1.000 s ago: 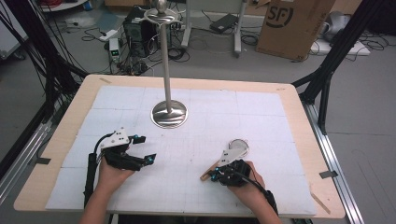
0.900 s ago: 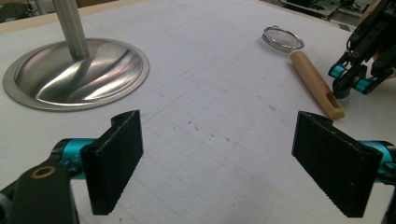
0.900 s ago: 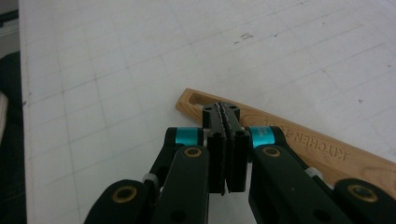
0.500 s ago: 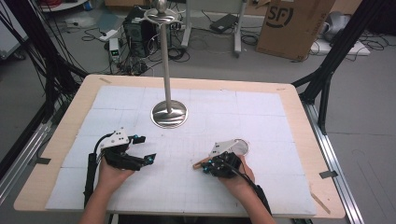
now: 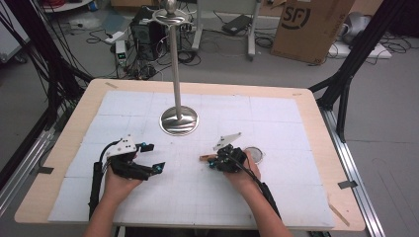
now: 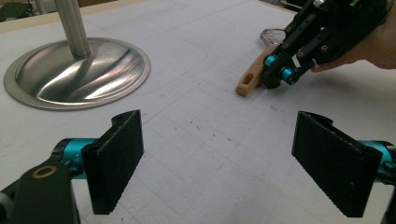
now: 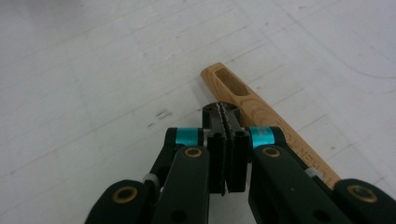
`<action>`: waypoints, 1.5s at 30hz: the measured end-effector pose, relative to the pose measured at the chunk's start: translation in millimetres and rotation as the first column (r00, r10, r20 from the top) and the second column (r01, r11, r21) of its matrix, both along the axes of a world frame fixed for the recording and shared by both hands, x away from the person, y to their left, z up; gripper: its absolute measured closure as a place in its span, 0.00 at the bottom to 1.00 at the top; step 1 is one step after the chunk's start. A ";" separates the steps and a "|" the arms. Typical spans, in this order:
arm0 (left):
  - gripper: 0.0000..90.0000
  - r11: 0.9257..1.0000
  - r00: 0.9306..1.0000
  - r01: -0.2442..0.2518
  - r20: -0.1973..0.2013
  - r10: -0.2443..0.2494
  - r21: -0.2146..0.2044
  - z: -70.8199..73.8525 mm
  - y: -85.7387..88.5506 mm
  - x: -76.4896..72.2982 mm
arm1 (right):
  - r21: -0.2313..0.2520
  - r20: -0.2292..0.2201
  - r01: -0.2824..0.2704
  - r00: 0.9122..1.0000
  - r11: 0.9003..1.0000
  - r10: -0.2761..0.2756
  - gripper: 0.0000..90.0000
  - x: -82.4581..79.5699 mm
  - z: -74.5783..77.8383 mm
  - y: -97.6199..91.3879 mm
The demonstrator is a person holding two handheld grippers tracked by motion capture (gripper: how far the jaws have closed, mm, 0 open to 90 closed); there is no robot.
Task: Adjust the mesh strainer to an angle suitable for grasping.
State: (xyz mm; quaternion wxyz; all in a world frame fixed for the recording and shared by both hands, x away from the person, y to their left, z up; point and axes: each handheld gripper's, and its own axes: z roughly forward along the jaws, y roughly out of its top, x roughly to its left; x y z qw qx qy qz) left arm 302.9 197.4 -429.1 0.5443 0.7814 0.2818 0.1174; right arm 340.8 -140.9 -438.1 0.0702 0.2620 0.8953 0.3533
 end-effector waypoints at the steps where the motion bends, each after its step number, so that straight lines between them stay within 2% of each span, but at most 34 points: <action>1: 0.19 1.000 1.000 0.000 0.002 0.000 0.000 0.1 0.1 0.0 | 0.005 -0.007 0.009 1.000 1.000 -0.009 1.00 4.8 0.0 0.0; 9: 0.19 1.000 1.000 -0.002 -0.002 0.002 0.001 -0.6 0.7 0.4 | -0.011 -0.005 0.041 0.999 0.999 -0.041 1.00 18.0 1.2 3.0; 15: 0.19 1.000 1.000 -0.003 0.003 0.003 -0.004 0.8 2.2 0.0 | -0.032 -0.009 0.098 0.995 0.995 -0.098 1.00 29.0 5.2 1.9; 22: 0.19 1.000 1.000 -0.004 0.004 0.004 -0.006 1.0 1.9 -0.4 | -0.025 -0.015 0.117 0.993 0.993 -0.117 1.00 32.7 4.5 -1.6; 28: 0.19 1.000 1.000 -0.006 0.012 0.006 -0.009 3.0 3.2 -1.3 | -0.013 -0.011 0.093 0.996 0.996 -0.093 0.99 26.2 10.4 -0.1; 36: 0.19 1.000 1.000 -0.006 0.017 0.007 -0.024 4.5 4.1 -1.8 | 0.048 0.033 0.057 0.998 0.997 -0.058 0.94 11.4 27.1 -9.4; 45: 0.20 1.000 1.000 -0.006 0.018 0.006 -0.025 4.9 4.5 -0.4 | 0.088 0.062 0.087 0.994 0.992 -0.093 0.81 4.4 31.0 -31.9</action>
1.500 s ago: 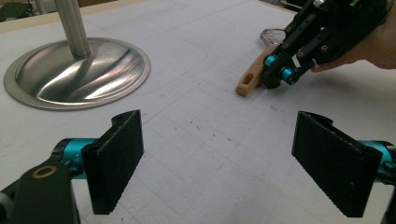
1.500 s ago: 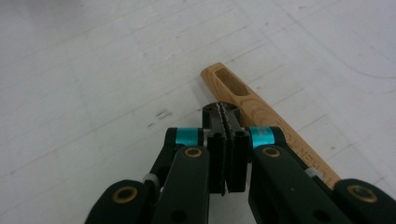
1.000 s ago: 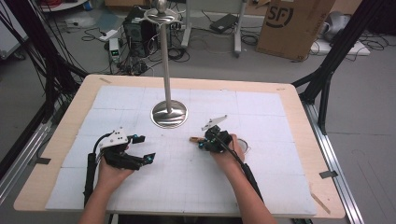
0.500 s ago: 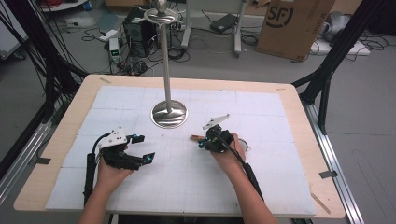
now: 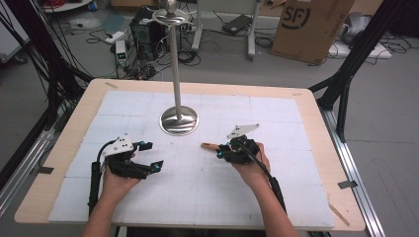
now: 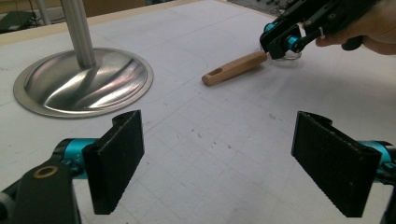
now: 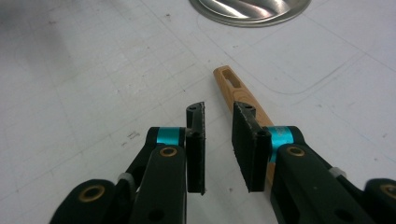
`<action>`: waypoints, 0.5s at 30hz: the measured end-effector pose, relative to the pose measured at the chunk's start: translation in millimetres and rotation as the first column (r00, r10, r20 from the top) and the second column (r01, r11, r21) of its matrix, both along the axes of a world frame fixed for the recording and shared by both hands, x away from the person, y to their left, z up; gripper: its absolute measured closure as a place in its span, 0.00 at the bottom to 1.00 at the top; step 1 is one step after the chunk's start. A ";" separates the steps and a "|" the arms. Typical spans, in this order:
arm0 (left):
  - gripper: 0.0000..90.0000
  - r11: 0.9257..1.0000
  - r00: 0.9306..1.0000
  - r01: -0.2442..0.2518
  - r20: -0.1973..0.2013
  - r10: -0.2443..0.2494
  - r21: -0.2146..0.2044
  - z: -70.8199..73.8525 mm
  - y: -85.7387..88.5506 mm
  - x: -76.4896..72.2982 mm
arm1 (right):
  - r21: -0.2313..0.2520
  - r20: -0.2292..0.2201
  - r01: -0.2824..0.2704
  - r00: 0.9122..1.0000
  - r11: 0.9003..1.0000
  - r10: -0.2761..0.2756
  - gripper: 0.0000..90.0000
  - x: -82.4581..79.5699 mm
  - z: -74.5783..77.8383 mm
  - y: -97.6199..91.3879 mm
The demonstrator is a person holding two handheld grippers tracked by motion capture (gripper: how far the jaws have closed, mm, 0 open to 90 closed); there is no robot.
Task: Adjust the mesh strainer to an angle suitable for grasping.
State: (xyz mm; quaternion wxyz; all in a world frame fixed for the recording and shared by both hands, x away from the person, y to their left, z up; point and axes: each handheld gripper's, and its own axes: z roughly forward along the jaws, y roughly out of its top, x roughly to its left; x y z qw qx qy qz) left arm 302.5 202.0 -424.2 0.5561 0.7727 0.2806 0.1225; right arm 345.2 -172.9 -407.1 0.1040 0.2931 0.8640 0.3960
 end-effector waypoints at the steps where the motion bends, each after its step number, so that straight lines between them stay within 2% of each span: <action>1: 0.20 1.000 1.000 -0.001 -0.001 0.001 -0.002 0.1 -0.3 0.0 | 0.004 0.005 0.001 1.000 1.000 -0.001 0.79 -0.9 0.9 -1.9; 7: 0.19 1.000 1.000 0.007 0.009 -0.007 0.007 2.6 0.1 -0.2 | 0.034 0.034 0.021 0.999 0.999 -0.022 0.64 -5.1 7.0 -12.6; 11: 0.20 1.000 1.000 0.005 0.008 -0.005 0.001 3.1 1.0 -0.1 | 0.043 0.026 0.055 0.998 0.998 -0.056 0.55 -6.1 8.0 -20.0; 15: 0.19 1.000 1.000 0.002 0.008 -0.002 0.004 3.0 0.6 -0.4 | 0.037 0.027 0.060 0.998 0.998 -0.061 0.54 -5.4 7.3 -22.7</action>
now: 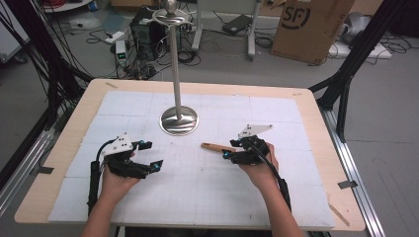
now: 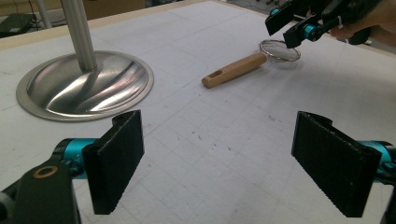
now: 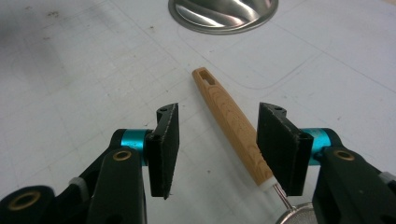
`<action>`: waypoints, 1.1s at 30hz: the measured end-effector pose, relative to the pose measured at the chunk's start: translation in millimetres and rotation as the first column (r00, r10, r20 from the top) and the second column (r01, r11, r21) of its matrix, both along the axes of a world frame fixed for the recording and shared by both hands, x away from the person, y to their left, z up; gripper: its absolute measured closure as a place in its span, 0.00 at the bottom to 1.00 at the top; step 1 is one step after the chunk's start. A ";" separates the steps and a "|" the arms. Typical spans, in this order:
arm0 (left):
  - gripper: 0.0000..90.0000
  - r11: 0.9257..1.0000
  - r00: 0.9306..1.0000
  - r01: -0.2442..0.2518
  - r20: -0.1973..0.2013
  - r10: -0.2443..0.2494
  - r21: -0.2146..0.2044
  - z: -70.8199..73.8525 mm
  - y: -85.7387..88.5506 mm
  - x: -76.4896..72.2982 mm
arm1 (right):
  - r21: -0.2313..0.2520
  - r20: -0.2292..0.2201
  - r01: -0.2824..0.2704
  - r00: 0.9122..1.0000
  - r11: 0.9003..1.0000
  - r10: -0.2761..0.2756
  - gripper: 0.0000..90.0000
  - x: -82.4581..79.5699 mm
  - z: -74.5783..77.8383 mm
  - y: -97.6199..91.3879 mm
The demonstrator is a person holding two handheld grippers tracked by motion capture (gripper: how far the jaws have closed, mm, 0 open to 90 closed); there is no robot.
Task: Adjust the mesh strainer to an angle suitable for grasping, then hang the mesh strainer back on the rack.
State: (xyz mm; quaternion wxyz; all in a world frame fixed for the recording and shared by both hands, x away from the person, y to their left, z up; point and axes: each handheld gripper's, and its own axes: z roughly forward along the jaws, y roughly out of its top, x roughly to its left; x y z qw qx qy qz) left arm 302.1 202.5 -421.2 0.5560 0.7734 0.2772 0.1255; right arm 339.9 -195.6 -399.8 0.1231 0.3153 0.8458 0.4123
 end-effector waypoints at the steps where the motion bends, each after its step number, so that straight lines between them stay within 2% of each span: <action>1: 0.20 1.000 1.000 0.001 0.001 -0.001 -0.005 0.0 -0.1 0.2 | 0.004 -0.003 0.007 1.000 1.000 -0.007 0.53 -0.4 0.1 -0.5; 5: 0.20 1.000 1.000 -0.001 0.000 0.001 -0.009 0.4 1.2 0.7 | 0.008 0.010 0.006 1.000 1.000 -0.006 0.53 -0.5 1.8 -4.1; 14: 0.20 1.000 1.000 -0.003 -0.005 0.003 0.000 -0.6 0.3 1.2 | -0.014 0.003 0.025 1.000 1.000 -0.025 0.51 1.0 3.1 -15.5; 20: 0.20 1.000 1.000 -0.002 0.001 0.002 -0.008 0.6 0.3 0.0 | -0.067 -0.008 0.039 0.999 0.997 -0.040 0.51 3.0 -3.2 -20.8; 22: 0.20 1.000 1.000 -0.005 -0.005 0.005 -0.004 -0.2 -0.4 0.2 | -0.086 -0.021 0.031 0.999 0.996 -0.033 0.51 4.3 -6.5 -19.5; 25: 0.20 1.000 1.000 -0.002 -0.004 0.002 0.003 -0.4 -1.4 0.5 | -0.103 -0.018 0.015 1.000 0.995 -0.017 0.51 8.7 -11.3 -15.8; 30: 0.20 1.000 1.000 -0.006 -0.007 0.006 0.001 -1.4 -1.2 1.3 | -0.146 -0.033 -0.001 0.999 0.989 -0.004 0.53 19.3 -21.4 -9.5; 31: 0.20 1.000 1.000 -0.003 -0.008 0.003 0.004 -1.6 -1.0 1.6 | -0.179 -0.045 -0.009 0.999 0.984 0.000 0.53 24.3 -26.0 -6.9; 33: 0.20 1.000 1.000 -0.001 -0.009 0.001 0.005 -1.7 -0.8 1.8 | -0.194 -0.052 -0.012 0.999 0.981 0.002 0.54 26.6 -28.4 -5.6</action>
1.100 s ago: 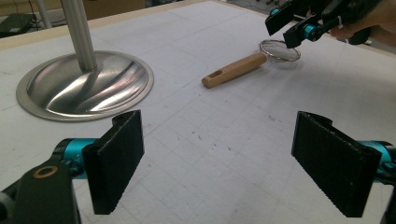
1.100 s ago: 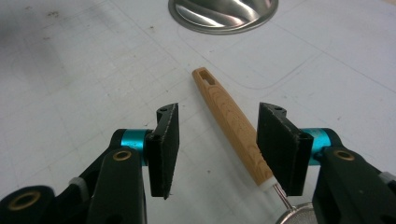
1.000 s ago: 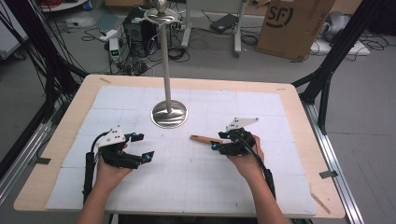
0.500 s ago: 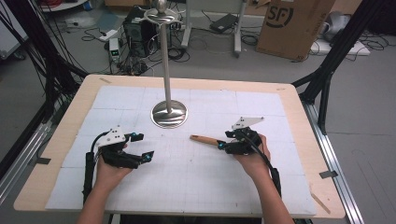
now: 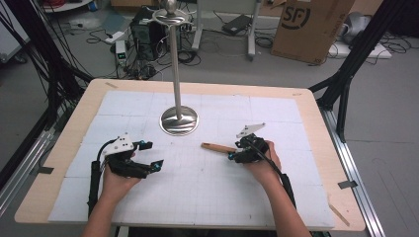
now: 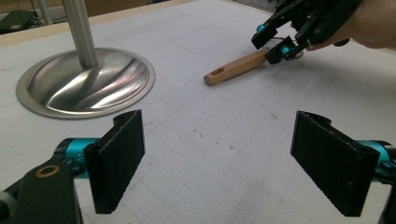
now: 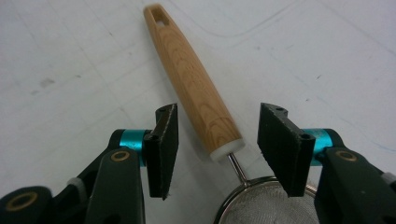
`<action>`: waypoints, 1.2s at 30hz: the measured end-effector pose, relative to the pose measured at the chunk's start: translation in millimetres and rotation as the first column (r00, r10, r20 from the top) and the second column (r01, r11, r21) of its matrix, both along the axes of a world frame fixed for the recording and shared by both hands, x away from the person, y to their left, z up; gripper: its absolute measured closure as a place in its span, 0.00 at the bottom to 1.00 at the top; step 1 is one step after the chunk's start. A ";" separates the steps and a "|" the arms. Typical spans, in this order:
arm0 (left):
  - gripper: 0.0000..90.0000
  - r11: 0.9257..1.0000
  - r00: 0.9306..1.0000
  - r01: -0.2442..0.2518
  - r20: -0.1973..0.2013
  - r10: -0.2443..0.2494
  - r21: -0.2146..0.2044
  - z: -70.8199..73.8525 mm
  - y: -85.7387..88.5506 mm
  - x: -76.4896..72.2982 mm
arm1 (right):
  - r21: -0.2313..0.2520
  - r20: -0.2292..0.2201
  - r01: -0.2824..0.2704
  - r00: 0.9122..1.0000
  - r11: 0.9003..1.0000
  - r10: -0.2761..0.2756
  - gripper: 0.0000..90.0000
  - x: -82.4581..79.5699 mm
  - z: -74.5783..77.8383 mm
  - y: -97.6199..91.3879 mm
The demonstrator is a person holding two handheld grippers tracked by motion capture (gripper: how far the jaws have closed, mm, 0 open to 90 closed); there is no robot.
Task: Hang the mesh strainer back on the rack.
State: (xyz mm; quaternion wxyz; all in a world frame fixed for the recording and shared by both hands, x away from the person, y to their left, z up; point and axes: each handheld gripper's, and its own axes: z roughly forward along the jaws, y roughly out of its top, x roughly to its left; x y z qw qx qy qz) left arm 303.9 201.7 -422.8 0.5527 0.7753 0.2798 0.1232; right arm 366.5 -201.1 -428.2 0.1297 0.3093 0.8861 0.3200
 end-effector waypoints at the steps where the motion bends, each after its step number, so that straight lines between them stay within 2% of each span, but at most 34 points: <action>1: 0.20 1.000 1.000 -0.002 0.001 0.002 0.000 0.0 0.0 -0.1 | -0.041 -0.007 -0.013 1.000 0.999 0.013 0.60 3.3 -4.4 3.5; 2: 0.20 1.000 1.000 -0.003 0.003 0.003 0.000 0.1 0.0 -0.1 | -0.035 -0.031 -0.027 0.999 0.999 0.026 0.65 3.7 -5.2 4.5; 6: 0.20 1.000 1.000 -0.002 0.002 0.002 -0.001 0.3 0.3 -0.2 | -0.032 -0.030 -0.035 0.999 0.999 0.034 0.69 3.3 -4.2 4.6; 9: 0.20 1.000 1.000 -0.001 0.001 0.001 0.001 0.0 -0.6 -0.5 | -0.036 -0.046 -0.031 0.999 0.999 0.029 0.74 0.8 -2.8 4.1; 14: 0.21 1.000 1.000 0.003 0.003 -0.003 0.000 0.1 -0.9 -0.7 | -0.027 -0.099 -0.001 0.995 1.000 -0.002 0.75 -3.3 -0.9 2.1; 16: 0.21 1.000 1.000 0.003 0.001 -0.003 -0.002 0.3 -0.5 -0.8 | -0.026 -0.104 -0.003 0.995 1.000 0.000 0.75 -4.6 -0.1 1.7; 23: 0.21 1.000 1.000 0.003 0.002 -0.003 -0.003 -0.1 -1.1 -0.4 | -0.087 -0.097 -0.037 0.995 0.996 0.028 0.74 -5.6 4.3 2.4; 27: 0.21 1.000 1.000 0.002 0.000 -0.002 -0.007 0.1 -0.5 -0.5 | -0.112 -0.118 -0.037 0.993 0.993 0.023 0.72 -2.6 4.4 6.3; 31: 0.21 1.000 1.000 0.002 0.003 -0.002 -0.002 0.6 0.2 -0.5 | -0.156 -0.120 -0.062 0.992 0.986 0.044 0.71 2.5 6.2 13.3; 34: 0.21 1.000 1.000 0.003 0.003 -0.003 -0.006 0.7 0.6 -0.4 | -0.188 -0.140 -0.072 0.989 0.980 0.046 0.71 5.5 8.0 18.5; 36: 0.21 1.000 1.000 0.003 0.003 -0.003 -0.007 0.6 0.7 -0.2 | -0.213 -0.168 -0.084 0.985 0.974 0.048 0.72 8.0 9.6 21.8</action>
